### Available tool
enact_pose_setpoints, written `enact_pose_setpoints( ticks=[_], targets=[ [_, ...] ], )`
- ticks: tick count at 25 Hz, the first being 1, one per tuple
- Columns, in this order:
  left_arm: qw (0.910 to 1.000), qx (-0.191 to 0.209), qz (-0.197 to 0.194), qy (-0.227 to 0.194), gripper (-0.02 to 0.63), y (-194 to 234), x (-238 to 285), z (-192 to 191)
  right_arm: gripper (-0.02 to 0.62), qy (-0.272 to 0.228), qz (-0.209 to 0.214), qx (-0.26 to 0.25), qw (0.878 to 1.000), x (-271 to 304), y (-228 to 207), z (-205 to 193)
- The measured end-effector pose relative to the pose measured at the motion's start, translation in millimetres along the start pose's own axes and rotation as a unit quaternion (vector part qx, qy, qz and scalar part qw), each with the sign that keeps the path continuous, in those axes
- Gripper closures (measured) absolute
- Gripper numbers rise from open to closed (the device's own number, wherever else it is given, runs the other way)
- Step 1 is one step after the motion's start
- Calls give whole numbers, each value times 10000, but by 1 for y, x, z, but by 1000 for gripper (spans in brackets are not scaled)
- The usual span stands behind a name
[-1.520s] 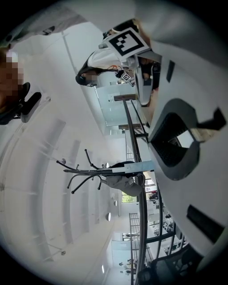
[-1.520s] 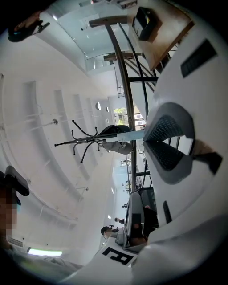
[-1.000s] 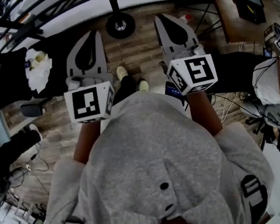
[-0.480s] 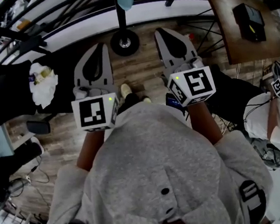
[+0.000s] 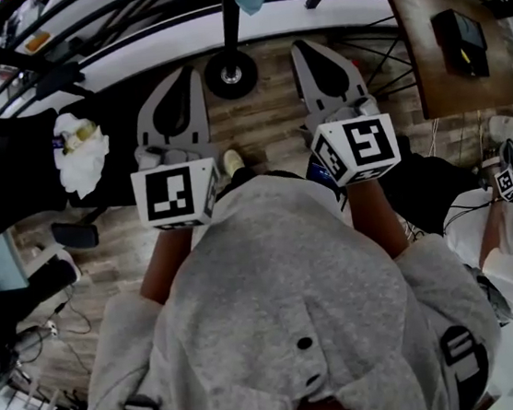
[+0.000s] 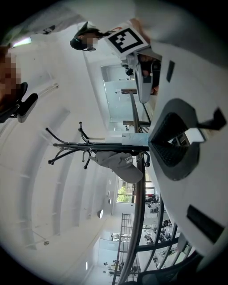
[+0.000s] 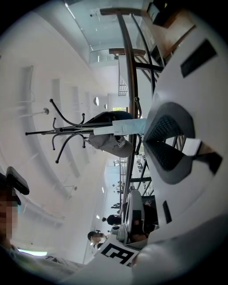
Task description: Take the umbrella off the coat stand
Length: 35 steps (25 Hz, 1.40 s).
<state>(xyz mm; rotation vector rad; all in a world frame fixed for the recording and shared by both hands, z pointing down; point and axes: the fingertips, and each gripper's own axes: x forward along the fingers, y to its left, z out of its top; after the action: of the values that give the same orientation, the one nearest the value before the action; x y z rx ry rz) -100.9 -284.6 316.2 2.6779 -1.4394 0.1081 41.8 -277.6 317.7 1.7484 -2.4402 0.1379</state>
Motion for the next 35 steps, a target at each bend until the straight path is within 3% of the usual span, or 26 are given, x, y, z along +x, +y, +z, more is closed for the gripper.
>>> enact_pose_setpoints(
  ticks=[12,21,24,35],
  targets=[
    [9998,-149,-88,-32,594,14,23,6,580,11,-159,-148,9998,26,-14,12],
    [9999,91,118,-61,594,7,53,18,577,-44,154,-97,9998,45,-41,25],
    [9997,87,203,-88,593,6,74,23,505,0,394,8,9992,64,-53,22],
    [9986,200,483,-11,594,20,114,16,346,226,1142,85,9932,116,-63,11]
  ],
)
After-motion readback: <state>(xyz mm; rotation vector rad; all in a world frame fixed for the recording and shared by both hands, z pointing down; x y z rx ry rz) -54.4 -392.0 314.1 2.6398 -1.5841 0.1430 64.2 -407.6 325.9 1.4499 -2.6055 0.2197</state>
